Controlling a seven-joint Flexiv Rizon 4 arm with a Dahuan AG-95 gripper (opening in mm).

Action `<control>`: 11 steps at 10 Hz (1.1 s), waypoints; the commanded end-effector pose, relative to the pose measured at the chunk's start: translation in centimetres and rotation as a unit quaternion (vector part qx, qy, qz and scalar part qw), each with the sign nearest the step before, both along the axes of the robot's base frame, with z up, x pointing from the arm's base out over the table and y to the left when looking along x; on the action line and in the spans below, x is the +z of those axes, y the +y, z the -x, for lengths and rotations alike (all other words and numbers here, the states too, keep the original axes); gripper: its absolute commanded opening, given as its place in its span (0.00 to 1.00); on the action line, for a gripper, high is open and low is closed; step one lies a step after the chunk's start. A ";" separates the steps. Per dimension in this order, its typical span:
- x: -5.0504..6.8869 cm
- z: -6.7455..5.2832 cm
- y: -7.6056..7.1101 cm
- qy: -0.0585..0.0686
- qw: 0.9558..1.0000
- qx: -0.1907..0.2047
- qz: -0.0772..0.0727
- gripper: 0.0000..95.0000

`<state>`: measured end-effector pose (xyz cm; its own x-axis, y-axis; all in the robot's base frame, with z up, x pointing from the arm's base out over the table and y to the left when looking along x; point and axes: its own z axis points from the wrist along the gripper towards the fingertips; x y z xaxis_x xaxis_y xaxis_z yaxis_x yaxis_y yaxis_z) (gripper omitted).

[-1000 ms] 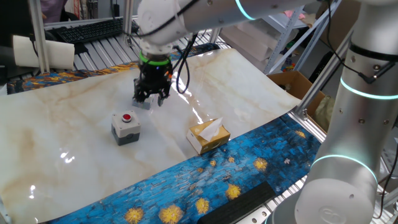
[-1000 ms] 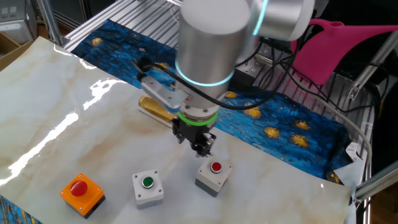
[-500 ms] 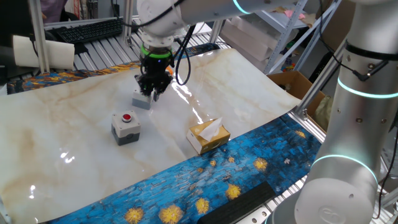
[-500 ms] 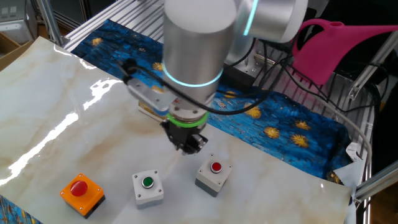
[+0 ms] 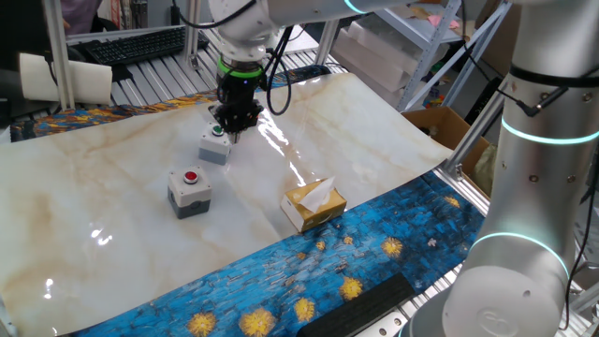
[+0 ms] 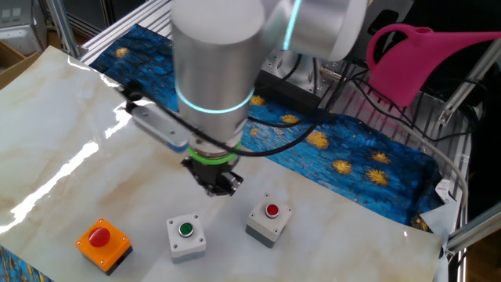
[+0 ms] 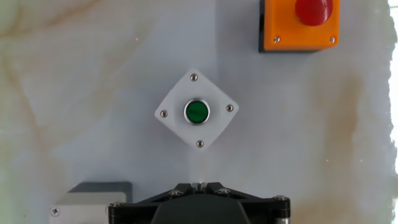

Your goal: Press three buttons from left to right in sequence

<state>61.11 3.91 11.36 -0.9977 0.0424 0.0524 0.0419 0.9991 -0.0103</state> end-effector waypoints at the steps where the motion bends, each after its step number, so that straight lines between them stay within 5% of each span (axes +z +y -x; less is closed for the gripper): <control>1: 0.0 -0.1 0.0 -0.003 1.000 -0.003 0.003 0.00; 3: -0.2 -1.0 -0.3 -0.013 1.000 -0.001 0.004 0.00; 11: -0.5 -4.6 -0.1 -0.016 1.000 -0.013 0.002 0.00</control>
<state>65.72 3.85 10.87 -0.9976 0.0656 0.0204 0.0654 0.9978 -0.0103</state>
